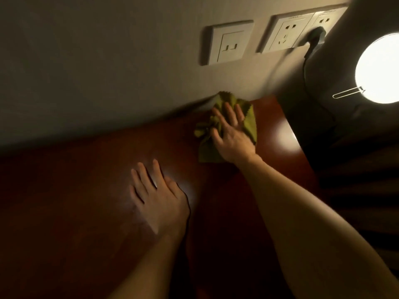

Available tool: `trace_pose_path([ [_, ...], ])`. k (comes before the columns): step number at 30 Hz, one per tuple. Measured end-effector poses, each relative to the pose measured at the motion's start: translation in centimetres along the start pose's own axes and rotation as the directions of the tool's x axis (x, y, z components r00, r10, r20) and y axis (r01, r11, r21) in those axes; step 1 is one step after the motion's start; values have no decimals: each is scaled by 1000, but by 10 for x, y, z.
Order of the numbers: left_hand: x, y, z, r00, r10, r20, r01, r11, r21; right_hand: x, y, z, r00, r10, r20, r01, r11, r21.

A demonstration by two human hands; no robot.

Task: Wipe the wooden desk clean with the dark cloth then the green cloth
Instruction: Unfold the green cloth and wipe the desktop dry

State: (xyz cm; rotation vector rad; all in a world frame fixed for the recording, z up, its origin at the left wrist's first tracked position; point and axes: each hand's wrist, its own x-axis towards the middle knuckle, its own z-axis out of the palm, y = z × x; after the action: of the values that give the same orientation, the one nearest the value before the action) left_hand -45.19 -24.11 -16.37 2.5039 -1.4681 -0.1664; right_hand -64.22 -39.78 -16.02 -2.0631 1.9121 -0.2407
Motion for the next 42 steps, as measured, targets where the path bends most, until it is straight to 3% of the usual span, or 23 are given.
trace_pose_path([
  [7,0,5,-7,999,4,34,-5,1000,21,-45,48,-29,908,406,-101,-388,908,160],
  [11,-1,6,-6,999,20,31,-21,999,26,-109,60,-31,876,469,-109,-453,880,146],
  [19,-1,7,-4,999,21,40,-23,997,76,-106,72,-38,895,444,-48,-439,894,92],
  [23,-1,9,-7,999,27,32,-30,997,76,-66,90,-41,971,240,-5,-240,971,-17],
  [28,1,10,-7,1000,21,21,-22,998,64,-31,36,-22,993,115,-1,-115,993,14],
  [32,3,8,-3,1000,26,-9,-26,999,39,-65,-30,8,997,-72,30,71,997,17],
  [35,0,9,-4,999,35,4,-35,998,56,-89,-32,14,987,-148,64,150,988,-32],
  [37,1,9,-2,999,36,-3,-36,998,61,-75,-12,7,988,-144,53,144,990,-1],
  [42,-1,9,0,1000,21,-1,-21,998,58,-28,62,-22,990,139,-32,-138,990,32],
])
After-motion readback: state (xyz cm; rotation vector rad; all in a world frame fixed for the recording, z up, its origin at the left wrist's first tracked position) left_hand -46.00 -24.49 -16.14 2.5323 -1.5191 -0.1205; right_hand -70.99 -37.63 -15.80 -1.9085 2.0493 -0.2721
